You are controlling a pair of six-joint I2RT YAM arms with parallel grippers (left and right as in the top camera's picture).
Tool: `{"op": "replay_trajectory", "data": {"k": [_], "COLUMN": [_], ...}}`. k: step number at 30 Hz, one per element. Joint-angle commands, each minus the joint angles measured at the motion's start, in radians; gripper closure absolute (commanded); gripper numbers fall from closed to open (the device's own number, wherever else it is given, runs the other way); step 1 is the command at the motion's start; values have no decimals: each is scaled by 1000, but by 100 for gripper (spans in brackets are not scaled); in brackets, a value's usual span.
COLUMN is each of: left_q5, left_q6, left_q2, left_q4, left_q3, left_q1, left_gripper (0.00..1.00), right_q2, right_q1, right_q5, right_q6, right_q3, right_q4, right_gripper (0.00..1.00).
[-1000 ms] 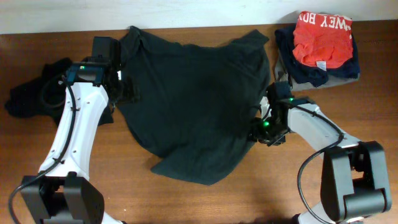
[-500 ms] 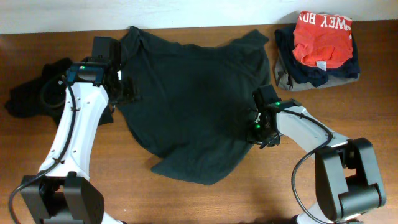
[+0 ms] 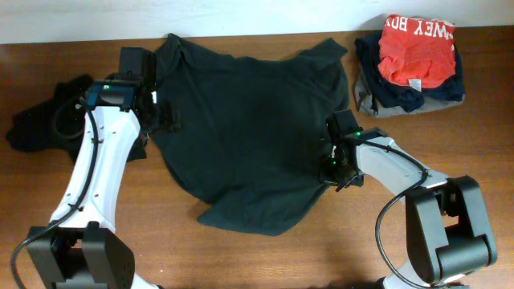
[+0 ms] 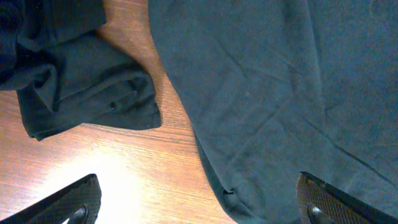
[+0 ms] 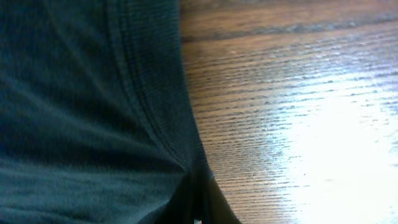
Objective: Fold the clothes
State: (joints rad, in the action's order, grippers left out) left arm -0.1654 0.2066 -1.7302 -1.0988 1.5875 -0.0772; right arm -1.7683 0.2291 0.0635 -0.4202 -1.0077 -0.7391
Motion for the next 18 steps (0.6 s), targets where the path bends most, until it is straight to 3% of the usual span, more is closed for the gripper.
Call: {"op": "replay_trajectory", "data": {"k": [1, 16, 17, 18], "left_q5": [-8, -7, -7, -6], "left_q6": [9, 10, 10, 10], "left_q2": [3, -2, -3, -7], "left_q4": [-2, -15, -19, -24], "left_q3": [-3, -3, -3, -3], "left_q1": [3, 3, 3, 3], "left_gripper": [1, 1, 1, 1], "right_q2": [-6, -5, -5, -5], "right_q1": [3, -339, -354, -365], "right_q5": [-28, 31, 45, 57], "right_q6": [-8, 142, 156, 165], "right_q3": [10, -43, -60, -77], "right_q4": [-1, -11, -12, -13], "right_gripper": [96, 96, 93, 83]}}
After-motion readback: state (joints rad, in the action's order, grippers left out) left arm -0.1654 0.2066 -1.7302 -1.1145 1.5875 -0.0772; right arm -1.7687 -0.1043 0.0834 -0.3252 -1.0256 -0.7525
